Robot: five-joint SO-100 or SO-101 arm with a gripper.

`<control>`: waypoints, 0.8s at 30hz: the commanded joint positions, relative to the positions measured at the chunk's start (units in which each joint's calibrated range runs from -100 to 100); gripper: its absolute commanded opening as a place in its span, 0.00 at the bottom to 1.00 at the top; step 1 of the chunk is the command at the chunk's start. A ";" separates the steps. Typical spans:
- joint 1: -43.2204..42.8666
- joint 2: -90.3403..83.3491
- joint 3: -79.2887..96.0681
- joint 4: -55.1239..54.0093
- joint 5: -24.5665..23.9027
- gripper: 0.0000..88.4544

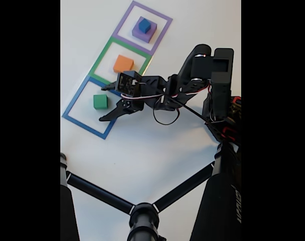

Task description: Tower of hanoi

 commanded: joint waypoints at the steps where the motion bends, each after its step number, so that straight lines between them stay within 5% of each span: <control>1: -0.92 -0.65 -1.01 -1.05 0.00 0.37; 10: -1.59 -0.25 -0.37 -0.81 0.00 0.22; 24: -2.36 -0.01 -0.10 -0.81 0.00 0.17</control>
